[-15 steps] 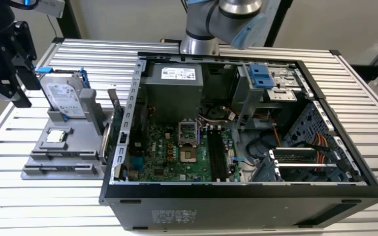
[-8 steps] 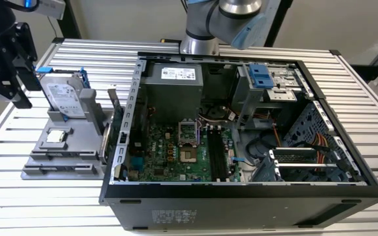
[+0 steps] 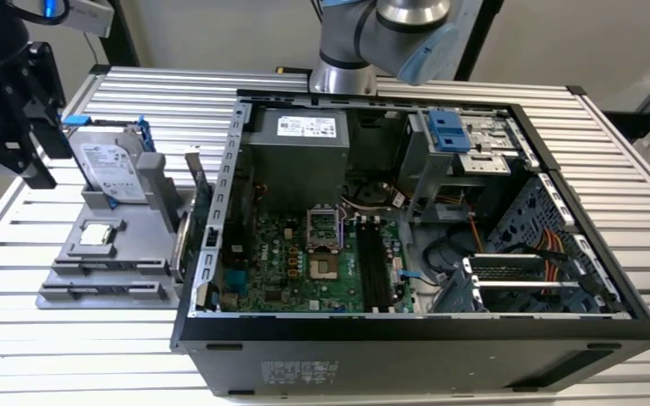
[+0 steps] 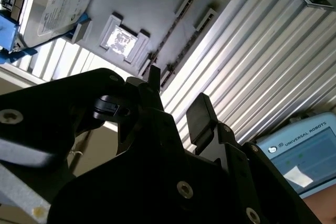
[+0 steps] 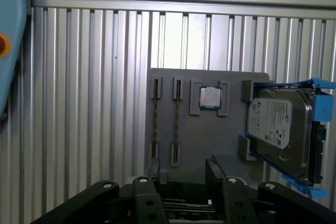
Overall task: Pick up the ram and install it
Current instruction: 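Pick up the ram and move it above insertion slot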
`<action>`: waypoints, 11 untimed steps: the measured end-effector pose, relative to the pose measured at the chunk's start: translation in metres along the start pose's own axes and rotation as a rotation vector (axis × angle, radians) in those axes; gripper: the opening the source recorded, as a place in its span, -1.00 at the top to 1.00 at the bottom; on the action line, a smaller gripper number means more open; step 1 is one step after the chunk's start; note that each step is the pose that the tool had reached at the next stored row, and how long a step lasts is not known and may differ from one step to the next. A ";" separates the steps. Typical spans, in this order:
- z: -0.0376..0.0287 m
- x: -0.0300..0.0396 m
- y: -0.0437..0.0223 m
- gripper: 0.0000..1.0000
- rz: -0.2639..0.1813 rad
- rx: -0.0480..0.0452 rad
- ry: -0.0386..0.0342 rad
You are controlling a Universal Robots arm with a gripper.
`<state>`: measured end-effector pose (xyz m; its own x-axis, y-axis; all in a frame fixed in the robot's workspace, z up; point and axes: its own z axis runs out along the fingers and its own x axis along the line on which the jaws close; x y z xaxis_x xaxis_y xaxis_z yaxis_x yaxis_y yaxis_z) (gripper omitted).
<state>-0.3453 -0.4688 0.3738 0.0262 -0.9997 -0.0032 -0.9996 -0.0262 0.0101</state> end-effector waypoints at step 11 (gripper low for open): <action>0.0071 0.0000 0.0000 -1.00 0.000 -0.0001 0.0027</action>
<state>-0.3454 -0.4687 0.3667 0.0260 -0.9997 -0.0005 -0.9996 -0.0260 0.0102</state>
